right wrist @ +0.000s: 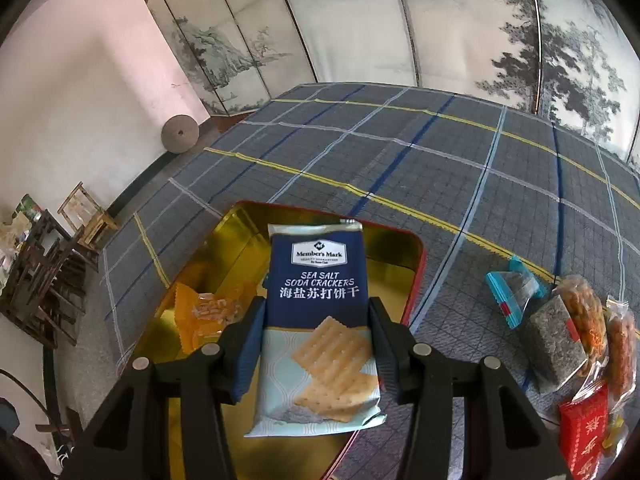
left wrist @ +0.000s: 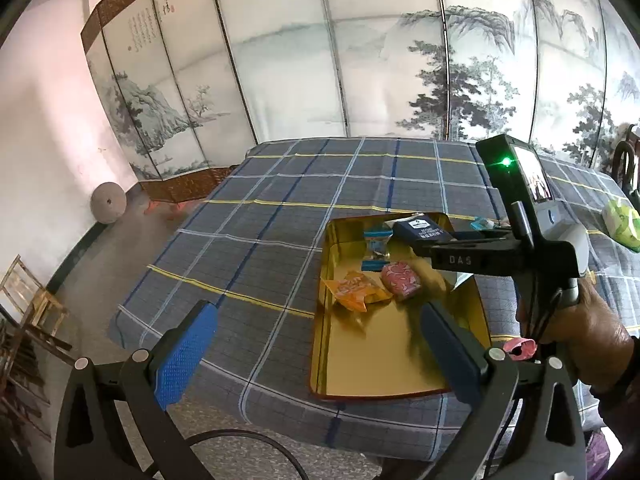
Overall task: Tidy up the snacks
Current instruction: 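Carry the cracker pack into the gold tray and open the right gripper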
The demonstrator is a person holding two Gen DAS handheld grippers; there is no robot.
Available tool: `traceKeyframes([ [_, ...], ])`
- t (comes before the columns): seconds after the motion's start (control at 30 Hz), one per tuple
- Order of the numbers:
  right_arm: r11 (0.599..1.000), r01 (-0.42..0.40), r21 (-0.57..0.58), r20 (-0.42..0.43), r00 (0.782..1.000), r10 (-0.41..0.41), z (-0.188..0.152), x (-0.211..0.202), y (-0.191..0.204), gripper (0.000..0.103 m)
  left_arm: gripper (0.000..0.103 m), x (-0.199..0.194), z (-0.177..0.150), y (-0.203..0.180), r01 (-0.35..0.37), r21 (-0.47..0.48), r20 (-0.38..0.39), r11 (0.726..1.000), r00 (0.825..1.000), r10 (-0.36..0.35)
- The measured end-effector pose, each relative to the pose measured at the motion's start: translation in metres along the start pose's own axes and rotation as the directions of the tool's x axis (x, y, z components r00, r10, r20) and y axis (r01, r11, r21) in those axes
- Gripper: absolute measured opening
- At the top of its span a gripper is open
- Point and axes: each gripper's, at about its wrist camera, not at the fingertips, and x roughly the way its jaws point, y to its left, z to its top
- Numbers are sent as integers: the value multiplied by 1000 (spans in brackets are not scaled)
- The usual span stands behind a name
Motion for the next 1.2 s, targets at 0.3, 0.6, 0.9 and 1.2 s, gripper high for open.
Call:
traceKeyframes([
  [0.3,999,27,-25,-3,1000,-27,1,9,5,51,100,1,-1,1,-2,4,-5,1000,1000,2],
  [0.6,999,34,-19,45,998,-33,2,0,2,52,100,8,-5,3,2,11,-23,1000,1000,-1],
  [0.9,999,-27,27,132,991,23,-7,-28,-4,52,100,8,-4,1,2,14,-29,1000,1000,-1],
  [1.2,999,-15,40,179,984,8,-37,-68,-18,52,100,10,-6,-8,5,31,-40,999,999,-4],
])
